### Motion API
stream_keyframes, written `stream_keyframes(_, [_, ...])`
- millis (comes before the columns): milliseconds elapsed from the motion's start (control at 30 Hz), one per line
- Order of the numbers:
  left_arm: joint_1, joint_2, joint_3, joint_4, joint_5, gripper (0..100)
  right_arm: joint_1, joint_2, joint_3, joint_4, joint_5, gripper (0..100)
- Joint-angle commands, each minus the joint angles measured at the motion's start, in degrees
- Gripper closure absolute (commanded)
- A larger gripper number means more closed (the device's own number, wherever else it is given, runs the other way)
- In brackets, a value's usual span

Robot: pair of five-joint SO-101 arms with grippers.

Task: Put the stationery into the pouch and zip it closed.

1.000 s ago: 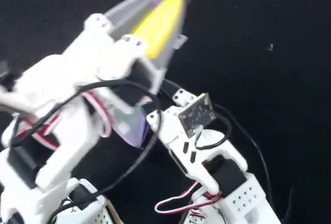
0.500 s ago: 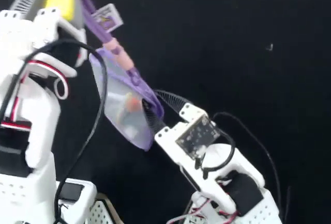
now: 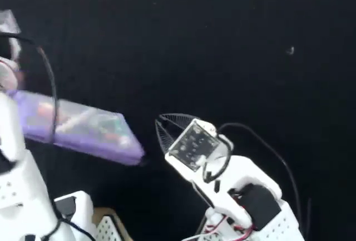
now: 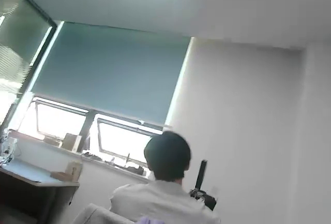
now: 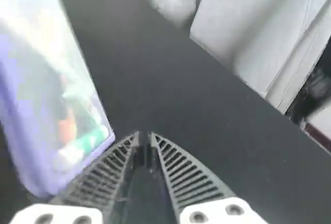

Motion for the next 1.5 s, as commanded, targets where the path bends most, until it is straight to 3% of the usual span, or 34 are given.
stream_keyframes(0, [-1.10, -0.44, 4.70, -5.80, -0.26, 97, -0.26, -0.66, -2.24, -1.23, -2.20, 98.8])
stream_keyframes(233, [10.42, -4.04, 3.03, -5.80, -2.11, 97, -0.18, -0.66, -1.80, -2.20, -5.98, 97.7])
stream_keyframes(400, [28.79, -8.35, 2.24, -5.80, -10.64, 97, -0.18, -0.92, -1.10, -2.20, -6.07, 84.8])
stream_keyframes(533, [37.05, -10.64, 2.24, -5.89, -14.33, 97, -0.18, -0.92, -0.92, -2.20, -6.07, 79.3])
stream_keyframes(800, [38.73, -9.76, -3.74, -5.98, -14.07, 97, -0.18, -1.19, -1.01, -2.20, -6.07, 79.1])
stream_keyframes(1067, [40.40, 2.37, -17.63, -5.54, -14.07, 97, 2.55, -1.27, -1.54, -2.20, -6.07, 78.9])
stream_keyframes(1267, [49.98, 9.23, -28.09, 5.89, -14.15, 97, 7.03, -1.27, -6.73, 1.58, -10.73, 78.9])
stream_keyframes(1467, [51.47, 12.48, -32.84, 7.03, -14.07, 97, 7.21, -1.27, -8.84, 3.52, -10.99, 78.9])
